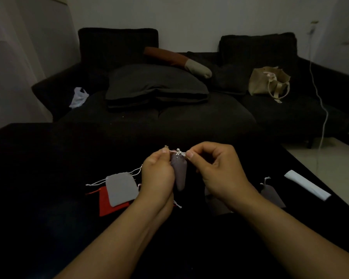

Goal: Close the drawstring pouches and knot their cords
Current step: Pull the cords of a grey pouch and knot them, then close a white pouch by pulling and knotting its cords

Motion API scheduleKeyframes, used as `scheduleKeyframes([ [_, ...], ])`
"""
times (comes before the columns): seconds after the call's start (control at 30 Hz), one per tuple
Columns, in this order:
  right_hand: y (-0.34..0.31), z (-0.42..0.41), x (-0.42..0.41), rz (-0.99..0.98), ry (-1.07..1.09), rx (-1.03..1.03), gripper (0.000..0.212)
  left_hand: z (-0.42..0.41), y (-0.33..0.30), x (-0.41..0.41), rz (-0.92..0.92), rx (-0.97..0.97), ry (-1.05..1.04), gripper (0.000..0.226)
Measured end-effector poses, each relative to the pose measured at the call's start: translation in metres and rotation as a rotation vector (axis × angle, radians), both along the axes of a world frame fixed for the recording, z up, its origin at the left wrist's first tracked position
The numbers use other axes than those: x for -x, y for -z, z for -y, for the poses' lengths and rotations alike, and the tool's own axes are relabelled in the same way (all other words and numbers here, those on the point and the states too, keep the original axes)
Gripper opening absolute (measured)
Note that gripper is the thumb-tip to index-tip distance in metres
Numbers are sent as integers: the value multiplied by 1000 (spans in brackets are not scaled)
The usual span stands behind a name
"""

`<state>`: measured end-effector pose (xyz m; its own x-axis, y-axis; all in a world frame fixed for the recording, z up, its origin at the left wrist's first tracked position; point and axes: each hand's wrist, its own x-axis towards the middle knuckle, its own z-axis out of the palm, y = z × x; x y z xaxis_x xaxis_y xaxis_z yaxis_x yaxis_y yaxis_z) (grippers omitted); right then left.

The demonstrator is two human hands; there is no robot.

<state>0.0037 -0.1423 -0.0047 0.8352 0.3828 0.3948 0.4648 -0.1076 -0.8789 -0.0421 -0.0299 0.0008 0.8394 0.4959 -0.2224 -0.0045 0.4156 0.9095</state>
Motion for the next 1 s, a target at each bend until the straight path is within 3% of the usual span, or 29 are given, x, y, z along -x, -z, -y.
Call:
scheduleKeyframes([
  [0.2,5,16,-14,-403,-190,160,16,-11,22,-4,59,-9,120,23],
  [0.3,14,16,-19,-348,-242,266,19,-7,31,-8,38,-55,159,18],
  [0.33,17,18,-24,-320,-194,315,17,-9,34,-10,7,-159,151,17],
  [0.4,21,24,-37,-237,-67,529,14,-22,36,-14,-99,-601,141,18],
  [0.5,33,28,-46,-156,92,914,28,-54,37,-11,-332,-1303,295,50],
  [0.57,38,24,-43,-132,203,1027,40,-70,43,-6,-593,-1500,447,70],
  [0.63,39,17,-41,-38,263,1066,52,-78,49,-1,-765,-1532,560,73],
  [0.7,36,9,-39,88,230,1019,59,-79,57,1,-788,-1497,611,70],
  [0.8,40,-11,-31,284,-20,962,48,-79,69,1,-767,-1526,636,74],
  [0.9,63,-33,-27,122,-209,1031,40,-81,72,2,-741,-1495,632,77],
  [1.0,78,-43,-35,65,-181,1091,42,-86,73,6,-740,-1453,621,81],
])
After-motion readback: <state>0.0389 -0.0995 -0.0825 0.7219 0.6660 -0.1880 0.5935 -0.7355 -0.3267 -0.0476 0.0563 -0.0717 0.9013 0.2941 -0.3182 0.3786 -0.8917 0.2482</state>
